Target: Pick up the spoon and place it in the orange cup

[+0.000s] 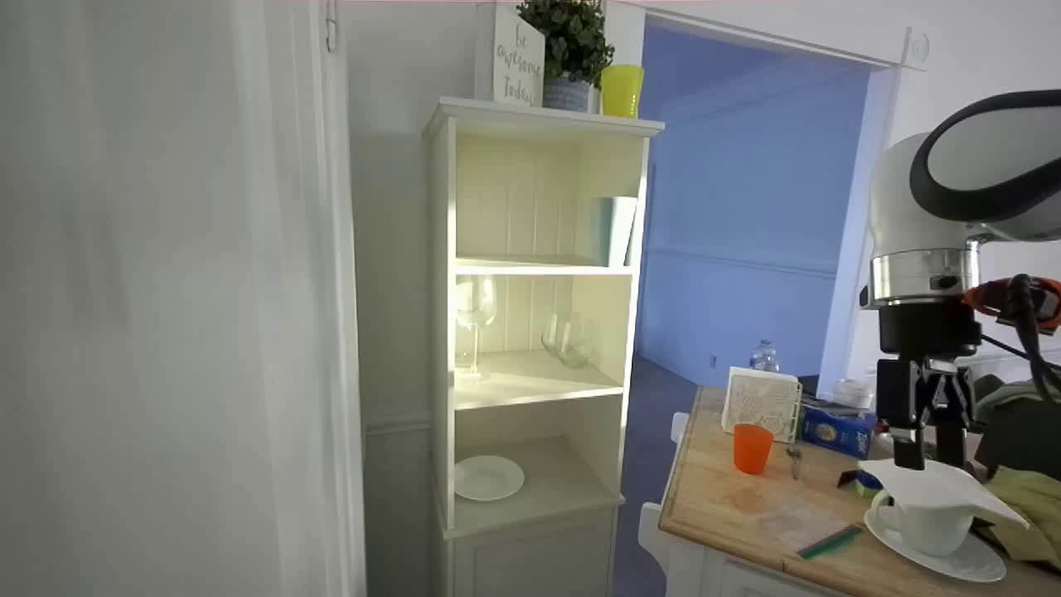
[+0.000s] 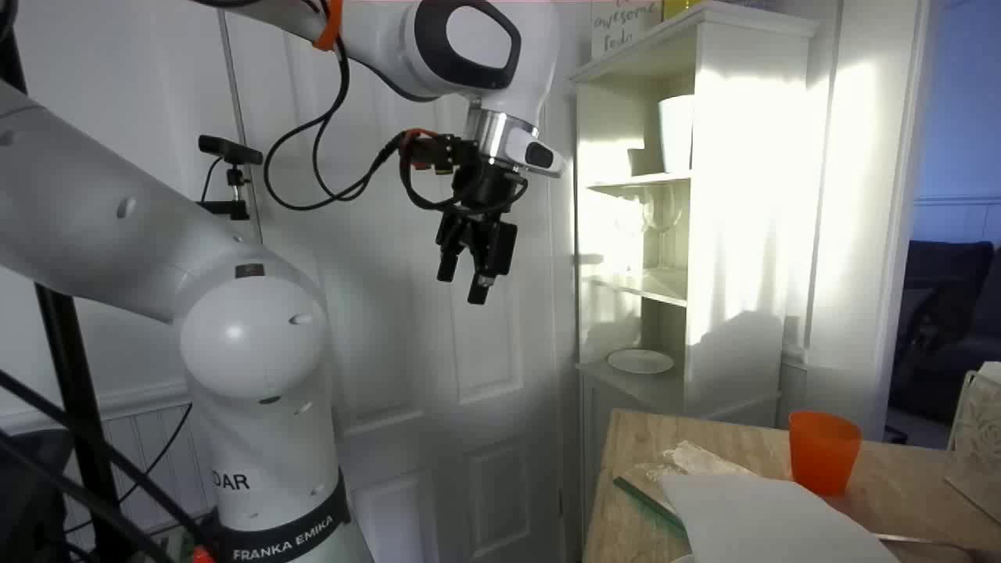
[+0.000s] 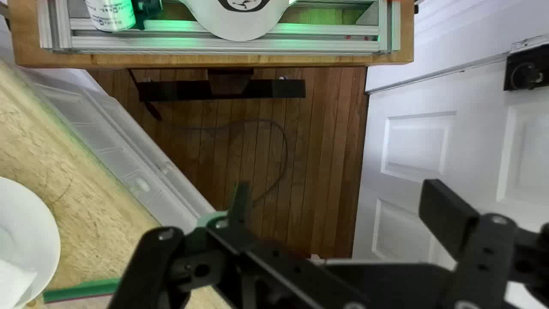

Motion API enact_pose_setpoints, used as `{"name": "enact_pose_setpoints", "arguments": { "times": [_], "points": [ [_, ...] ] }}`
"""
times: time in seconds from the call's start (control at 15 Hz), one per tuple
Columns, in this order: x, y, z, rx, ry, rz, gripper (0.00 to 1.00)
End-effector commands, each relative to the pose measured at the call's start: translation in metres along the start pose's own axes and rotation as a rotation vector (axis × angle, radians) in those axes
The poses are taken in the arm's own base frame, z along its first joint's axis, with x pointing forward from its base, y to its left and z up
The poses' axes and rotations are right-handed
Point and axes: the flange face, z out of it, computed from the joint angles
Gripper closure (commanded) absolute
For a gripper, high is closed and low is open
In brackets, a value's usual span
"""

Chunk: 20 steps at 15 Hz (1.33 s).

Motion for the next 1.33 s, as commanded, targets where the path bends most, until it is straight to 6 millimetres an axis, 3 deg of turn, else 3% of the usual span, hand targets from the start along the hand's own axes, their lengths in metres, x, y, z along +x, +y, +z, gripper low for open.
{"name": "enact_pose_setpoints", "arguments": {
  "times": [0.0,1.0,1.13,1.27],
  "points": [
    [0.000,0.000,0.000,0.000,0.000,0.000,0.00],
    [0.000,0.000,0.000,0.000,0.000,0.000,0.00],
    [0.012,0.011,-0.019,0.027,0.013,0.047,0.00],
    [0.022,0.035,-0.046,0.063,0.046,0.114,0.00]
  ]
}}
